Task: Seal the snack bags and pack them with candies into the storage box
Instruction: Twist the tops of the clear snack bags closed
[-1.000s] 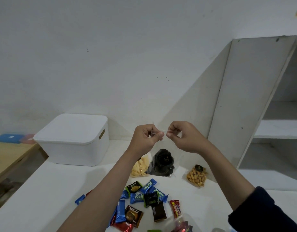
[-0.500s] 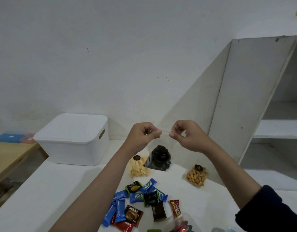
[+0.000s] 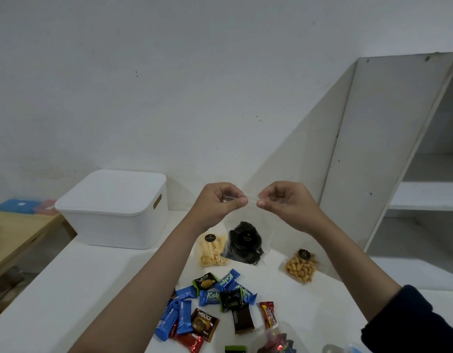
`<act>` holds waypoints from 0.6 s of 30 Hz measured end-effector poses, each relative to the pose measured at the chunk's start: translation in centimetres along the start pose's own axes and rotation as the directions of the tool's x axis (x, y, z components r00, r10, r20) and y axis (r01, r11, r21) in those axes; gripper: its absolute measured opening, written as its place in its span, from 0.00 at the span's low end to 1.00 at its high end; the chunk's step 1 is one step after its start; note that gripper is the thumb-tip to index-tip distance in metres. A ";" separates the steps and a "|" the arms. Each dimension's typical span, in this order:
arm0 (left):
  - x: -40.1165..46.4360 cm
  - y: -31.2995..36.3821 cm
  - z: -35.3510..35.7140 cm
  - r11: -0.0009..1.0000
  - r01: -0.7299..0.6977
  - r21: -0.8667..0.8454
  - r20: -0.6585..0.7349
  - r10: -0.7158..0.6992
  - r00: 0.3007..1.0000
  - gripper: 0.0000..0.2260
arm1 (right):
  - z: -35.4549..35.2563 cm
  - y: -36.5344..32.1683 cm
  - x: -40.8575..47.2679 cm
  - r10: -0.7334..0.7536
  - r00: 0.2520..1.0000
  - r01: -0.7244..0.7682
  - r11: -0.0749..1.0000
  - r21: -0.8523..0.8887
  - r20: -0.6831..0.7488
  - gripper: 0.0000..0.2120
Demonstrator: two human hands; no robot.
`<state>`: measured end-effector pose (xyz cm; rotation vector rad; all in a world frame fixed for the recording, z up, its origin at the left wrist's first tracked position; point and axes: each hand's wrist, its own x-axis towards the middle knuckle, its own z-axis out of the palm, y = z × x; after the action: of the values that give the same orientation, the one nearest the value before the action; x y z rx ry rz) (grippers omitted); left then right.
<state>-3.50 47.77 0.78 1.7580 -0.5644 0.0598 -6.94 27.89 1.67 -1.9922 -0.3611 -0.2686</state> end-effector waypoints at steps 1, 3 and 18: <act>0.0 0.0 -0.1 1.000 -0.004 0.004 -0.026 0.004 1.000 0.07 | -0.1 0.0 0.0 0.005 1.000 -0.005 0.999 0.045 -0.011 0.04; -0.1 0.0 -0.1 1.000 -0.006 0.024 -0.069 0.008 0.998 0.09 | -0.3 0.1 -0.1 0.008 1.000 -0.005 0.994 0.107 -0.029 0.05; 0.4 2.1 0.5 0.906 -0.013 0.423 0.130 -0.046 0.990 0.03 | 0.5 1.0 -0.4 -0.074 0.995 0.071 0.996 -0.049 -0.066 0.13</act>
<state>-4.14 46.85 2.70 2.2040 -0.6729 0.0524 -6.97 27.87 0.47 -2.0127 -0.3878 -0.3926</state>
